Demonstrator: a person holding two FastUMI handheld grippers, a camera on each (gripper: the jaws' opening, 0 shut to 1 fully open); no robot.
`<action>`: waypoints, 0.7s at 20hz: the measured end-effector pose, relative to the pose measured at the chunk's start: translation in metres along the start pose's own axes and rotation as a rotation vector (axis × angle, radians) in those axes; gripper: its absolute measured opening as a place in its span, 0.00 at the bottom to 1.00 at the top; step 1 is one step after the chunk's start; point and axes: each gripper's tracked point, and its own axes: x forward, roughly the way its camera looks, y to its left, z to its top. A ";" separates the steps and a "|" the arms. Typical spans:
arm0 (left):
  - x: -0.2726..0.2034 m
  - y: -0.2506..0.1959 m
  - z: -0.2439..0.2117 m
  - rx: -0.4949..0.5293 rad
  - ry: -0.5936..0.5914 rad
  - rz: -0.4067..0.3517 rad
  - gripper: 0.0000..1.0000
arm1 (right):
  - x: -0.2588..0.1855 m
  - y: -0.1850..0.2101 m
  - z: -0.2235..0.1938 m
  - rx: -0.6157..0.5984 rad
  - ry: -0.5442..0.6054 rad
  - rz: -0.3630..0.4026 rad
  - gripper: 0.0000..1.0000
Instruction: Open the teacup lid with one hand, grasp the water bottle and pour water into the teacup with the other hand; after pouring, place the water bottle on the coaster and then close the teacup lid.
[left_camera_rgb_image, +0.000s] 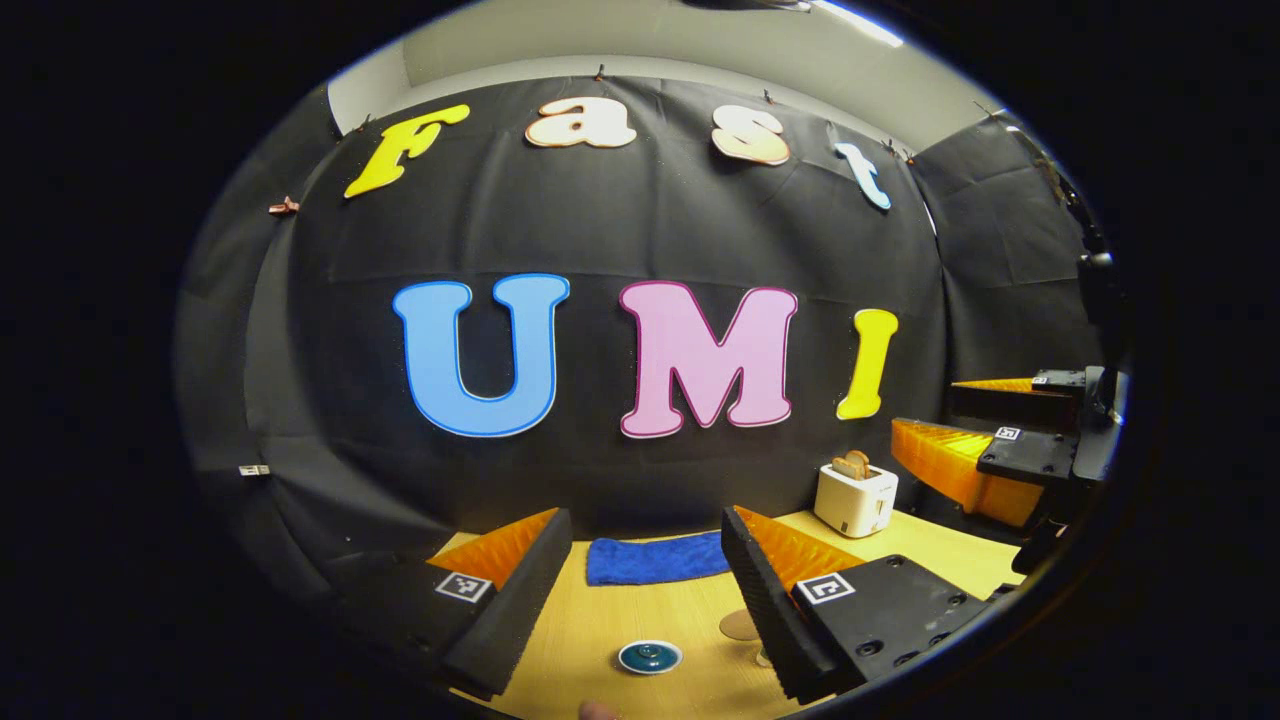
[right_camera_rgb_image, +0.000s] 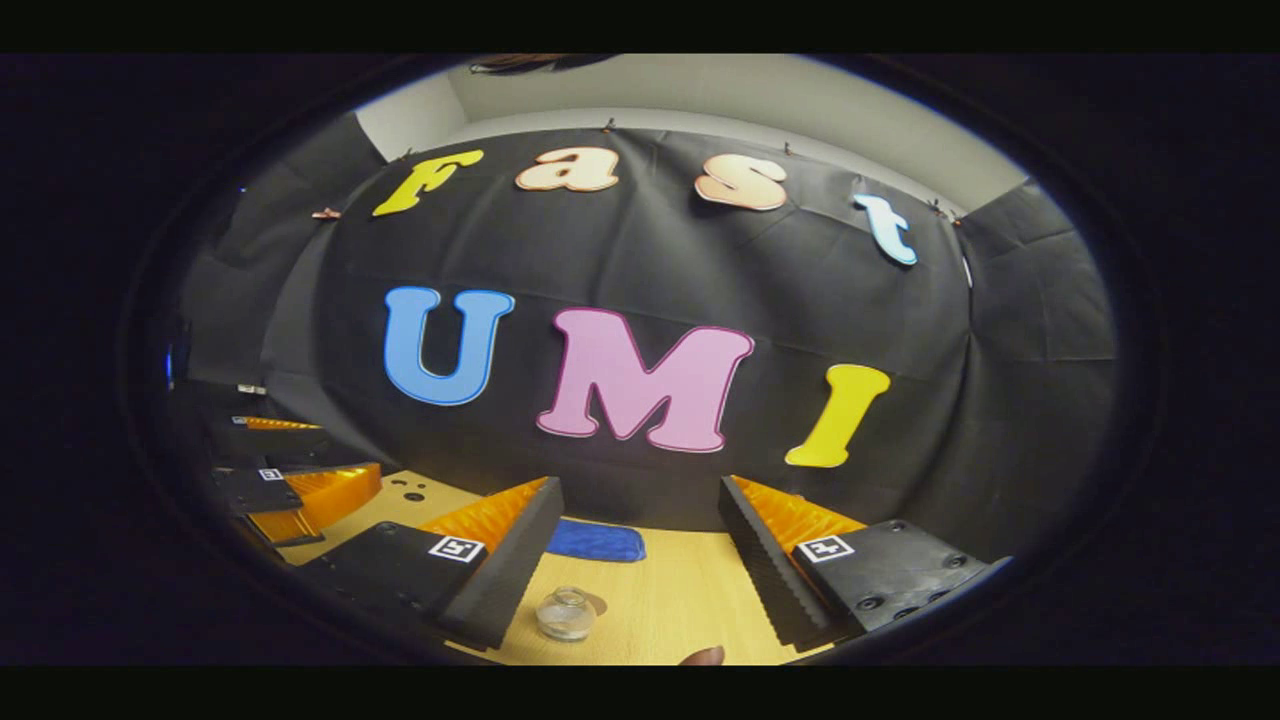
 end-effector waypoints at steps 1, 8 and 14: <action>0.003 -0.001 -0.008 -0.006 0.010 -0.003 0.95 | 0.001 0.005 -0.009 0.005 0.011 0.012 0.97; 0.034 0.008 -0.104 0.004 0.088 0.020 0.93 | 0.016 0.044 -0.090 -0.048 0.066 0.112 0.98; 0.064 0.011 -0.199 0.047 0.135 0.015 0.80 | 0.021 0.064 -0.155 -0.036 0.086 0.149 0.98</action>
